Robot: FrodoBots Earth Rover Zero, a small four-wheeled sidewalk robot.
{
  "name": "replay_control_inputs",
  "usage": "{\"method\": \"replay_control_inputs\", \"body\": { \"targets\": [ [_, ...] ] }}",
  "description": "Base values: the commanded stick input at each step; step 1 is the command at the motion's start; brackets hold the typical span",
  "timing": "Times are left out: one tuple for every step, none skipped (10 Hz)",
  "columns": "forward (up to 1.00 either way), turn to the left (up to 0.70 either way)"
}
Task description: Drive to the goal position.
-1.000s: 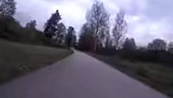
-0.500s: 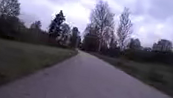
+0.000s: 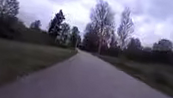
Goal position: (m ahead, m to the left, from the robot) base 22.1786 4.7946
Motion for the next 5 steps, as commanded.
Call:
{"method": "replay_control_inputs", "body": {
  "targets": [
    [1.0,0.0],
    [1.0,0.0],
    [1.0,0.0],
    [1.0,0.0],
    [1.0,0.0]
  ]
}}
